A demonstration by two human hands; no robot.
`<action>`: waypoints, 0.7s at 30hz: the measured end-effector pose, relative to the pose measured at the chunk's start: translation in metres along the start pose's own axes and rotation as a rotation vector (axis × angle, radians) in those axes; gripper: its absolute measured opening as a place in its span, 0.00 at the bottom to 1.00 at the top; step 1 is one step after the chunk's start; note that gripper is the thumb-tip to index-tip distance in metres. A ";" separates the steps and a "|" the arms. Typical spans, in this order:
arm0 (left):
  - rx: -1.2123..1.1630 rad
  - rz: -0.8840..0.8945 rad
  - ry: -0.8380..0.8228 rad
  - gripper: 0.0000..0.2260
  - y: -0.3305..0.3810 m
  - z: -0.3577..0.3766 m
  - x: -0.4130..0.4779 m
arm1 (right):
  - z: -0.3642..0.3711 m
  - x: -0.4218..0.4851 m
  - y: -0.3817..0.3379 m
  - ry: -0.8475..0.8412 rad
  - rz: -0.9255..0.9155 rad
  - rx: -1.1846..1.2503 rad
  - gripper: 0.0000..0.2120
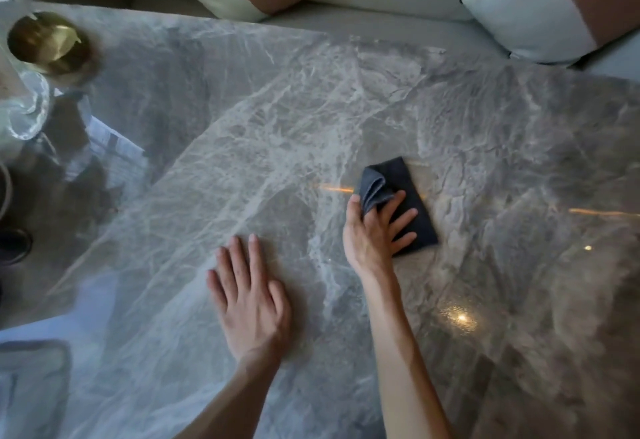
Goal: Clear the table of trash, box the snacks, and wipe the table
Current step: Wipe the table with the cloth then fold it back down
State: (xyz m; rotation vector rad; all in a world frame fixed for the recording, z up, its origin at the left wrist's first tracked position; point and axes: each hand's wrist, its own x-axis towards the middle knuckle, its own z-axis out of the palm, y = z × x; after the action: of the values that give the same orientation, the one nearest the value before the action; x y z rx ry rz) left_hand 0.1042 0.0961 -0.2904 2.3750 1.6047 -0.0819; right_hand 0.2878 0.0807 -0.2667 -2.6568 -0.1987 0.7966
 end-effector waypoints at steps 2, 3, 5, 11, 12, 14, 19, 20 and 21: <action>0.007 -0.004 -0.003 0.33 0.001 0.001 -0.001 | 0.004 -0.004 -0.005 -0.057 -0.016 -0.028 0.27; 0.005 -0.004 -0.006 0.33 0.002 0.000 -0.001 | 0.004 -0.006 -0.006 -0.094 -0.024 -0.041 0.28; 0.004 -0.005 -0.018 0.33 0.002 -0.001 -0.002 | 0.004 -0.009 -0.009 -0.150 -0.033 -0.052 0.32; 0.017 -0.002 -0.021 0.33 0.000 0.001 -0.001 | 0.007 -0.007 -0.013 0.266 -0.203 -0.222 0.32; 0.019 0.000 -0.017 0.34 0.000 0.001 -0.001 | 0.011 -0.005 -0.012 0.277 -0.214 -0.273 0.31; 0.021 0.006 -0.017 0.34 0.000 0.002 0.000 | 0.021 -0.002 -0.009 0.297 -0.213 -0.351 0.30; 0.022 0.010 -0.002 0.34 -0.001 0.004 -0.001 | 0.022 0.007 -0.004 0.255 -0.218 -0.311 0.28; 0.022 0.013 -0.002 0.34 -0.001 0.005 -0.001 | 0.018 0.010 -0.001 0.256 -0.224 -0.294 0.28; 0.018 0.012 -0.003 0.34 -0.002 0.006 -0.001 | 0.014 0.013 0.002 0.285 -0.235 -0.300 0.28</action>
State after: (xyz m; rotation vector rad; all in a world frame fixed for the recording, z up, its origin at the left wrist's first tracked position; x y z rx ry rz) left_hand 0.1028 0.0946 -0.2959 2.3971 1.5946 -0.0982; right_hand 0.2906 0.0861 -0.2850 -2.9104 -0.5815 0.3295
